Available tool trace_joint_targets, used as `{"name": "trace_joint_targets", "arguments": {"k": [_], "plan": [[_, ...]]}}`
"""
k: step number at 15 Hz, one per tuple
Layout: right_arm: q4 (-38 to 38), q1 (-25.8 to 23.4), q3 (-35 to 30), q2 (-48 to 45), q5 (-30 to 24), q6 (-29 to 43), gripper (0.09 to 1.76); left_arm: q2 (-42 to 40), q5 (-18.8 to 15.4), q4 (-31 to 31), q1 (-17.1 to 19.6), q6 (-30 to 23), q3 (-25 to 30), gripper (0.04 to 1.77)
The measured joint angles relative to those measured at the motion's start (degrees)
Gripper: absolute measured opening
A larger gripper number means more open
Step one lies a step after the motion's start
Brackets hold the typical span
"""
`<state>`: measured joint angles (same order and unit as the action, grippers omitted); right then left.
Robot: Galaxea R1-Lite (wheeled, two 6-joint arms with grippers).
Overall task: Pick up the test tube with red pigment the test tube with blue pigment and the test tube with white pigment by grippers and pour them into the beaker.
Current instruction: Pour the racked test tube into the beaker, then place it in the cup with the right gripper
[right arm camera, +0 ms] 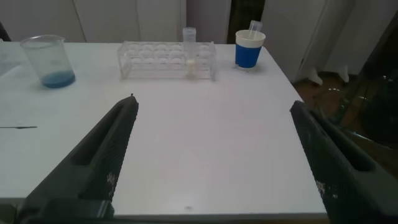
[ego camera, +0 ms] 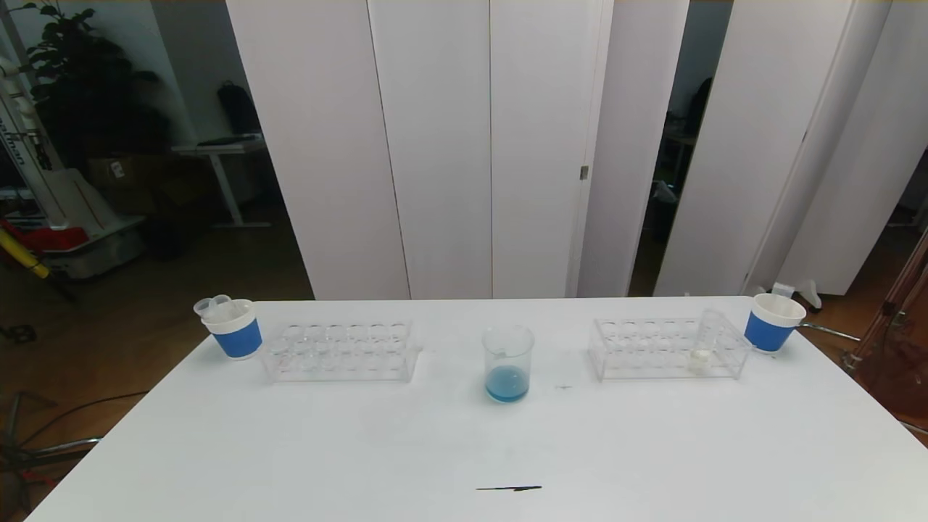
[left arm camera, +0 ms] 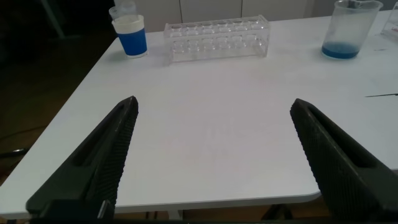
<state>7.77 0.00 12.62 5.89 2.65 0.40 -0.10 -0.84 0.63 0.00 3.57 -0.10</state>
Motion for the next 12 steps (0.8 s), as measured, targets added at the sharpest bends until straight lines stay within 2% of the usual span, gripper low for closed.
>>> {"name": "trace_joint_targets", "arguments": {"k": [8, 12], "plan": [[-1.24, -1.62, 28.0, 27.99, 1.29, 0.33, 1.75, 0.02, 0.0, 0.0, -0.02, 0.0, 0.0, 1.75], [-3.89, -4.51, 37.92, 40.28, 1.27, 0.59, 1.75, 0.02, 0.02, -0.04, 0.0, 0.0, 0.0, 1.75]]}}
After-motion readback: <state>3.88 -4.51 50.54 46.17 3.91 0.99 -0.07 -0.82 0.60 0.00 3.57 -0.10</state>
